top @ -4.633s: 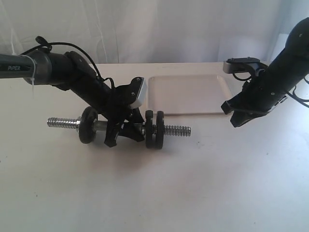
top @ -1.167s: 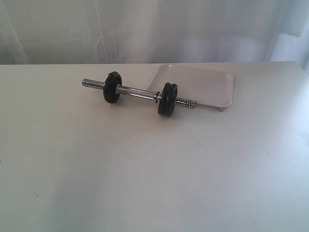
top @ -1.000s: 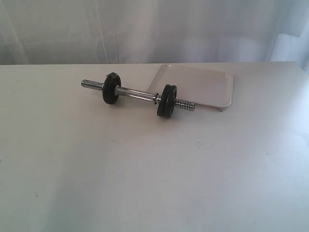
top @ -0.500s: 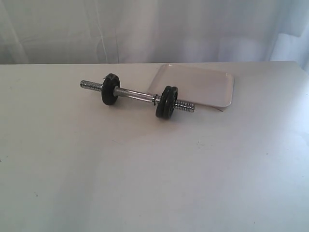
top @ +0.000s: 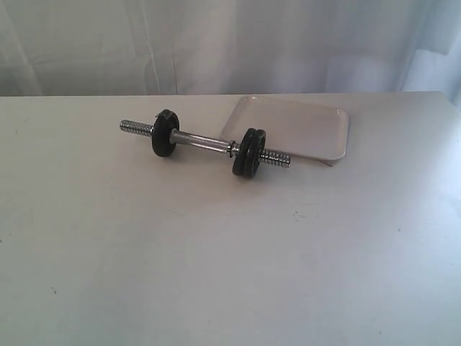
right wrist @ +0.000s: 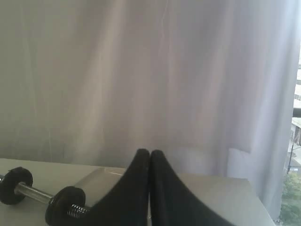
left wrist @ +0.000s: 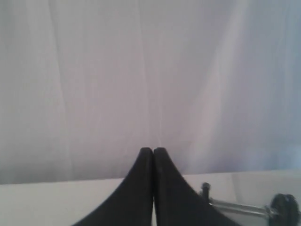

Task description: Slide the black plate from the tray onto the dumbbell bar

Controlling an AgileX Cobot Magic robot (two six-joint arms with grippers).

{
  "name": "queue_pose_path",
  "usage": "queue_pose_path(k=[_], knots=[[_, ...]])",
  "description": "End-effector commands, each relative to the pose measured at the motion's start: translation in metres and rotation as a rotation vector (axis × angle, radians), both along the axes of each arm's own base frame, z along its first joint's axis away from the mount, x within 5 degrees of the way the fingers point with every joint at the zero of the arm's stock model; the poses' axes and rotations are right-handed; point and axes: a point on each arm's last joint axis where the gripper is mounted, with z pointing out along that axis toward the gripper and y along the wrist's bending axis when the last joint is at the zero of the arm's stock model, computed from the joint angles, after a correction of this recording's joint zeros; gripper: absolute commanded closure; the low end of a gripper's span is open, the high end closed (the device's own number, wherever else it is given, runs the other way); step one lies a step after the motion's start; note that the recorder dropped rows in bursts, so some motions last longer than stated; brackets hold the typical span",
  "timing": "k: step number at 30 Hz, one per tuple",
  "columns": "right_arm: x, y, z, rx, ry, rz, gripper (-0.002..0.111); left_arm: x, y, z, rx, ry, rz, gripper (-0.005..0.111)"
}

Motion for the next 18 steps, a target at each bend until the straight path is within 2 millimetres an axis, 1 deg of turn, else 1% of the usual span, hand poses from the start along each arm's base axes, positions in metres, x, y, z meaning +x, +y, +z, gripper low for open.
queue_pose_path(k=[1, 3, 6, 12, 13, 14, 16, 17, 18], knots=[[0.002, 0.0, -0.006, 0.012, 0.013, -0.003, 0.108, 0.002, -0.009, -0.018, -0.081, 0.157, -0.116, 0.107], [0.007, 0.0, -0.013, 0.015, 0.009, -0.009, 0.108, 0.008, -0.009, -0.034, -0.093, 0.2, -0.114, 0.107], [0.015, -0.001, -0.028, 0.042, 0.007, -0.015, 0.108, 0.016, -0.006, -0.057, -0.118, 0.23, -0.079, 0.107], [0.029, -0.002, -0.069, 0.06, 0.05, -0.036, 0.108, 0.027, -0.004, -0.106, -0.113, 0.336, -0.035, 0.107], [0.031, -0.002, -0.077, 0.058, 0.078, -0.036, 0.108, 0.027, -0.003, -0.111, -0.078, 0.348, -0.027, 0.107], [0.033, -0.001, -0.087, 0.051, 0.115, -0.035, 0.108, 0.027, -0.004, -0.112, -0.052, 0.355, -0.029, 0.107], [0.036, -0.001, -0.107, 0.022, 0.173, -0.041, 0.108, 0.025, -0.007, -0.121, 0.025, 0.438, -0.066, 0.107], [0.036, -0.001, -0.107, 0.02, 0.17, -0.041, 0.108, 0.024, -0.008, -0.122, 0.018, 0.449, -0.075, 0.107], [0.036, -0.001, -0.11, 0.022, 0.203, -0.035, 0.108, 0.024, -0.008, -0.122, 0.018, 0.449, -0.075, 0.107]])
